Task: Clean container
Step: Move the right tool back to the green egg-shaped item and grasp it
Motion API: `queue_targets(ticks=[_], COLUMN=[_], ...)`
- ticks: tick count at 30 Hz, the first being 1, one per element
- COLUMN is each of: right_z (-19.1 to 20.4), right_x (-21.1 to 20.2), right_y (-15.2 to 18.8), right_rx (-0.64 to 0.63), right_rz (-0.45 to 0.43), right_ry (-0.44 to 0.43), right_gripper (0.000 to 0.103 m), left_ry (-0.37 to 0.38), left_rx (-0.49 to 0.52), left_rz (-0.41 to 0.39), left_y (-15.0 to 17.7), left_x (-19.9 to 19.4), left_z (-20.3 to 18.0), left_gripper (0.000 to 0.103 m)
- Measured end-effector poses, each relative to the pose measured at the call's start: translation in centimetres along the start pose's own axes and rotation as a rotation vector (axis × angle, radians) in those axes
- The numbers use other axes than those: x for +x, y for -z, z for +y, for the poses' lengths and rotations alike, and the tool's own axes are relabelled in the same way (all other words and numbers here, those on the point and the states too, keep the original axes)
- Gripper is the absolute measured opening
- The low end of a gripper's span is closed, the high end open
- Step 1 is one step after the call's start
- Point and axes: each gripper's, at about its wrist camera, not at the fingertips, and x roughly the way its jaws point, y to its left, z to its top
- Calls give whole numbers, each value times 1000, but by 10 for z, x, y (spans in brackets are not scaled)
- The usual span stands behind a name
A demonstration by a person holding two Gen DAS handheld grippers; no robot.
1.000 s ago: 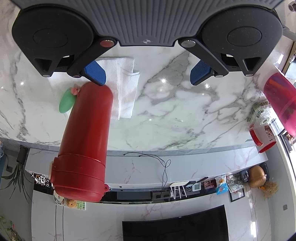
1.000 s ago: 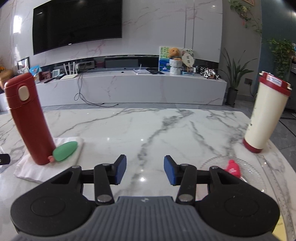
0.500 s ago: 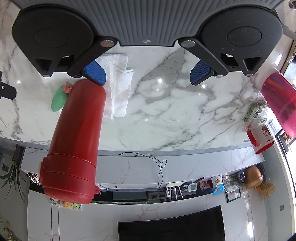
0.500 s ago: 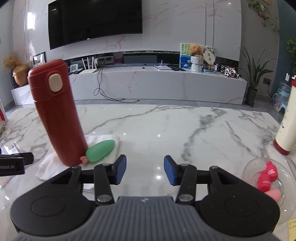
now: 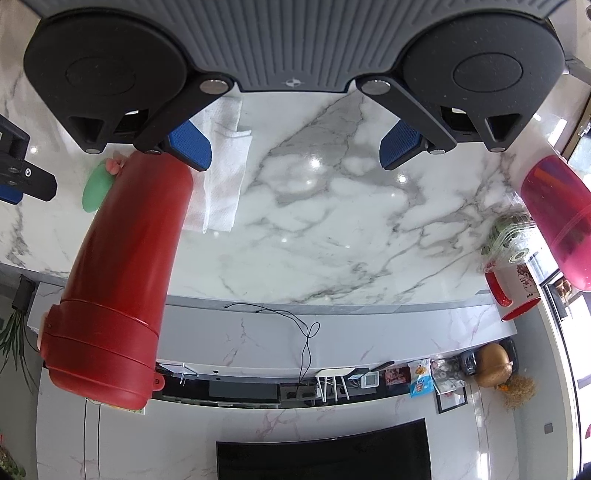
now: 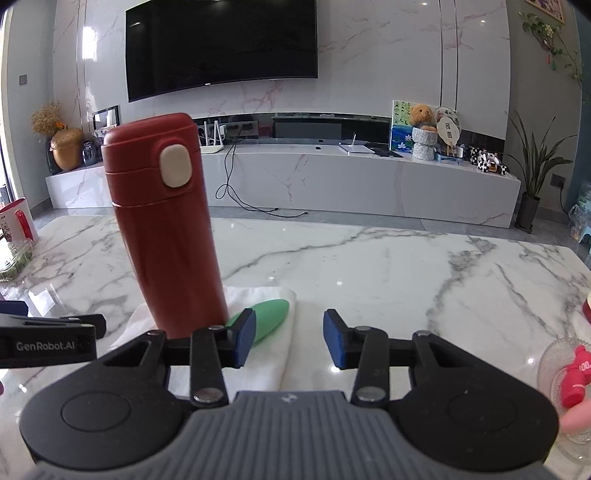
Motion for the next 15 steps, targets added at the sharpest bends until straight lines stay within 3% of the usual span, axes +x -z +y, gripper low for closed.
queue_targets(ticks=[15], right_z=[9], right_x=[22], right_y=[-5], right_rx=[85], right_rz=[24], right_ry=[-8], right_gripper=[38], left_ry=[-13], left_rx=[28], left_rz=[1], left_y=[2], left_x=[8], left_z=[-5], left_gripper=[100])
